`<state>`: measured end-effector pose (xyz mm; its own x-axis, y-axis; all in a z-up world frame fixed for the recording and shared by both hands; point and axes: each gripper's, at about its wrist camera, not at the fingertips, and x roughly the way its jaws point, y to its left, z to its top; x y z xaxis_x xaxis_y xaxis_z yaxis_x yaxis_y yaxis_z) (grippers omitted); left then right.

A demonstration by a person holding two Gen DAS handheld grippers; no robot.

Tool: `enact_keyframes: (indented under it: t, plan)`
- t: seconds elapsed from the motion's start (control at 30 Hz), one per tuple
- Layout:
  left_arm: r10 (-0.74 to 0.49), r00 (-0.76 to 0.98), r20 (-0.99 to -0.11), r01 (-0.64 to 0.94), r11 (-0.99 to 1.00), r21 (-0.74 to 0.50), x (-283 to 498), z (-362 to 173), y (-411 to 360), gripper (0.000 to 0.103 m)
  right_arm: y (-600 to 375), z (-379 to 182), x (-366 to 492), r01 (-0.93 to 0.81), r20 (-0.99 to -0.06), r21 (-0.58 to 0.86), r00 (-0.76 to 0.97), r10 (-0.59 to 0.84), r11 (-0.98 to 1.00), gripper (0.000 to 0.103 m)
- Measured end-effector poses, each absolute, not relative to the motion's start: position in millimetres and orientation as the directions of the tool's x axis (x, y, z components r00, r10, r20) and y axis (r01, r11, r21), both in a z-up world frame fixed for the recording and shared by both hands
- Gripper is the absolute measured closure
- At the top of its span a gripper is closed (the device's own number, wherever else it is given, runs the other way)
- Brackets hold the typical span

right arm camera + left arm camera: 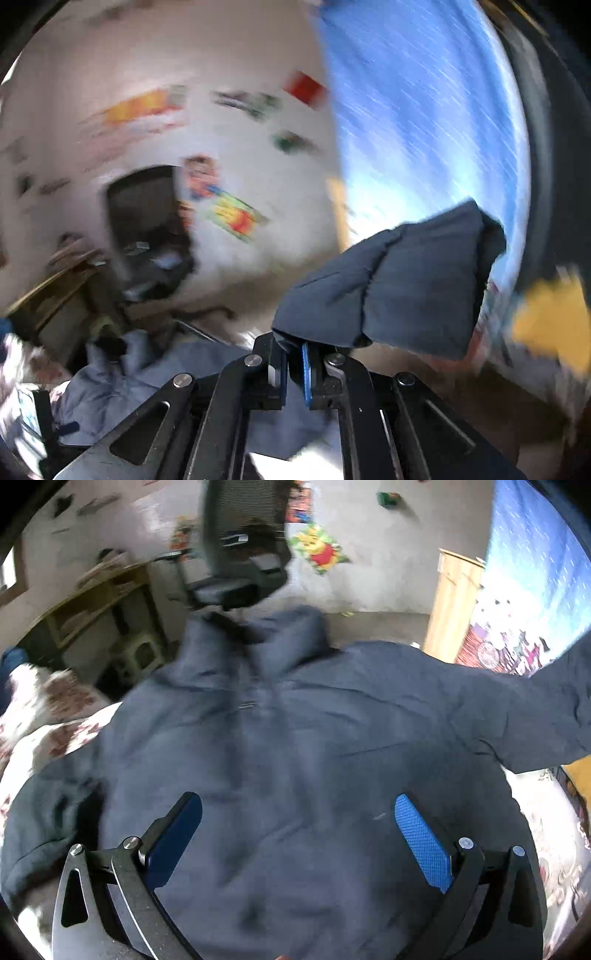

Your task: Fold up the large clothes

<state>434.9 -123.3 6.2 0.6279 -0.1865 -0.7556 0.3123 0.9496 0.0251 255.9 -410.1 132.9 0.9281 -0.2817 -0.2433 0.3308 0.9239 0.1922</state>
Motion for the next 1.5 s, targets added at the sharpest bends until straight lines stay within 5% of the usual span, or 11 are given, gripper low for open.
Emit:
enact_keyframes:
  t: [0.23, 0.5, 0.6, 0.8, 0.93, 1.13, 1.5]
  plan:
    - [-0.153, 0.634, -0.758, 0.196, 0.98, -0.034, 398.7, 43.6, 5.8, 0.001, -276.2, 144.0, 314.7, -0.007, -0.255, 0.009, 0.967, 0.009, 1.0, 0.096]
    - [-0.2, 0.639, -0.743, 0.132, 0.98, -0.151, 364.1, 44.8, 91.1, 0.001, -133.0, 71.3, 371.0, -0.354, -0.531, -0.186, 0.821, 0.21, 0.917, 0.096]
    - [-0.229, 0.625, -0.746, 0.113, 0.972, -0.204, 358.9, 37.0, 109.5, 0.001, -109.3, 24.9, 379.8, -0.431, -0.639, -0.148, 0.729, 0.246, 0.89, 0.095]
    - [-0.316, 0.574, -0.755, 0.13, 0.946, -0.297, 367.3, 15.0, 112.5, 0.001, -87.0, -44.1, 382.4, -0.507, -0.777, -0.029, 0.554, 0.3, 0.861, 0.069]
    - [-0.374, 0.535, -0.758, 0.143, 0.924, -0.355, 377.8, 1.7, 104.1, 0.001, -91.8, -41.0, 366.3, -0.524, -0.761, -0.026, 0.562, 0.323, 0.852, 0.036]
    - [-0.406, 0.477, -0.78, 0.13, 0.91, -0.394, 397.8, -23.1, 90.8, 0.001, -126.6, -32.0, 338.9, -0.482, -0.713, -0.052, 0.631, 0.305, 0.874, 0.029]
    - [-0.259, 0.502, -0.825, 0.107, 0.965, -0.238, 428.5, -47.6, 51.1, 0.004, -206.0, -34.1, 338.3, -0.269, -0.703, 0.045, 0.676, 0.222, 0.962, 0.028]
